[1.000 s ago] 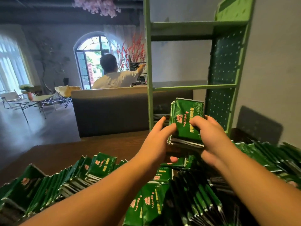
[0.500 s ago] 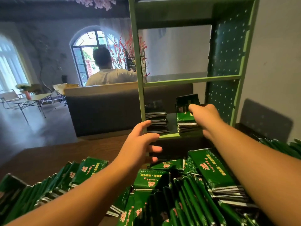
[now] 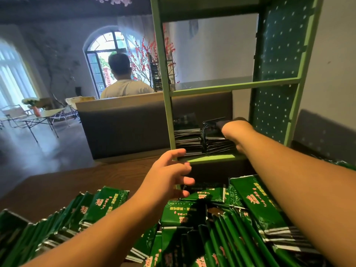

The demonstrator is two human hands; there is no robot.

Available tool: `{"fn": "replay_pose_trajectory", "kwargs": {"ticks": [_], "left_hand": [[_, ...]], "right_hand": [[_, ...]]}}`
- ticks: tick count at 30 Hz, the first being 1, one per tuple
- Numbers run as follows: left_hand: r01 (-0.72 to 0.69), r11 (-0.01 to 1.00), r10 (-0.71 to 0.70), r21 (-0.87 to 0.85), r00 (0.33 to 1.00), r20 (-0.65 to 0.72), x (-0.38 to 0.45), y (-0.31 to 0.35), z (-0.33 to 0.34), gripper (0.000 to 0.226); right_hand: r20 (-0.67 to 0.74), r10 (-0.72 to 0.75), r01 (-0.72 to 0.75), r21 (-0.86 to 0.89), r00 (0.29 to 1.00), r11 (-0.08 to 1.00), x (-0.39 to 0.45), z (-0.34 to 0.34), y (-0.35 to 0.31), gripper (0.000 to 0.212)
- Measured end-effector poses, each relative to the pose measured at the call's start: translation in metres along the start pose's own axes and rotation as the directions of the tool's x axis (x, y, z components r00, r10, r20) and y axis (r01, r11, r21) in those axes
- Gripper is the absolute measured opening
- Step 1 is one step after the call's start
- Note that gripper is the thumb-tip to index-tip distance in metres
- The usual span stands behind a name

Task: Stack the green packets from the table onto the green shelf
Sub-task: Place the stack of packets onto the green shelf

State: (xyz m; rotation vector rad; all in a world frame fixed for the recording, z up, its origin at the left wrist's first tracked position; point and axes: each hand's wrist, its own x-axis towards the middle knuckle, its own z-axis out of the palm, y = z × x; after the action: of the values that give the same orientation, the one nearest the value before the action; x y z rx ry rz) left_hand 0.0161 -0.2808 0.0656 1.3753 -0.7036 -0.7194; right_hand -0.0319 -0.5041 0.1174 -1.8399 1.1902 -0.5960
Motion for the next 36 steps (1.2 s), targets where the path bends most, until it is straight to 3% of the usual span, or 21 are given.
{"fn": "replay_pose_trajectory", "kwargs": {"ticks": [6,9,13,19,26,30,33,36], "left_hand": [[0.013,1.0,-0.013,-0.001,1.0,-0.021,0.0,-0.001,0.0,0.039],[0.015,1.0,-0.015,-0.007,0.999,-0.037,-0.003,-0.001,0.0,0.04],[0.019,0.999,-0.021,-0.043,0.998,-0.053,-0.01,0.002,0.0,0.037],[0.046,0.998,-0.049,-0.052,0.997,-0.052,-0.029,0.007,0.013,0.034],[0.033,0.999,-0.032,-0.015,0.999,0.029,-0.073,0.006,0.033,0.028],[0.017,1.0,-0.016,-0.009,0.998,0.06,-0.099,0.001,0.037,0.024],[0.01,1.0,-0.011,0.021,0.998,0.067,-0.11,-0.004,0.038,0.023],[0.008,0.999,-0.01,0.033,0.998,0.059,-0.121,-0.011,0.039,0.023]], "right_hand": [[-0.052,-0.096,0.074,-0.322,0.994,0.944,0.006,0.012,-0.008,0.06],[-0.046,-0.146,0.112,-0.432,0.988,0.895,0.009,0.013,-0.009,0.057],[-0.059,-0.166,0.124,-0.436,0.984,0.891,-0.001,0.006,-0.002,0.054],[-0.195,-0.396,0.278,-0.446,0.897,0.851,-0.049,-0.018,0.024,0.056],[-0.058,-0.386,0.297,-0.536,0.921,0.79,-0.118,-0.039,0.062,0.055],[0.072,-0.386,0.318,-0.713,0.92,0.625,-0.152,-0.044,0.082,0.067],[0.178,-0.258,0.284,-0.834,0.95,0.472,-0.167,-0.042,0.097,0.08],[0.196,-0.194,0.26,-0.879,0.961,0.4,-0.176,-0.04,0.108,0.095]]}}
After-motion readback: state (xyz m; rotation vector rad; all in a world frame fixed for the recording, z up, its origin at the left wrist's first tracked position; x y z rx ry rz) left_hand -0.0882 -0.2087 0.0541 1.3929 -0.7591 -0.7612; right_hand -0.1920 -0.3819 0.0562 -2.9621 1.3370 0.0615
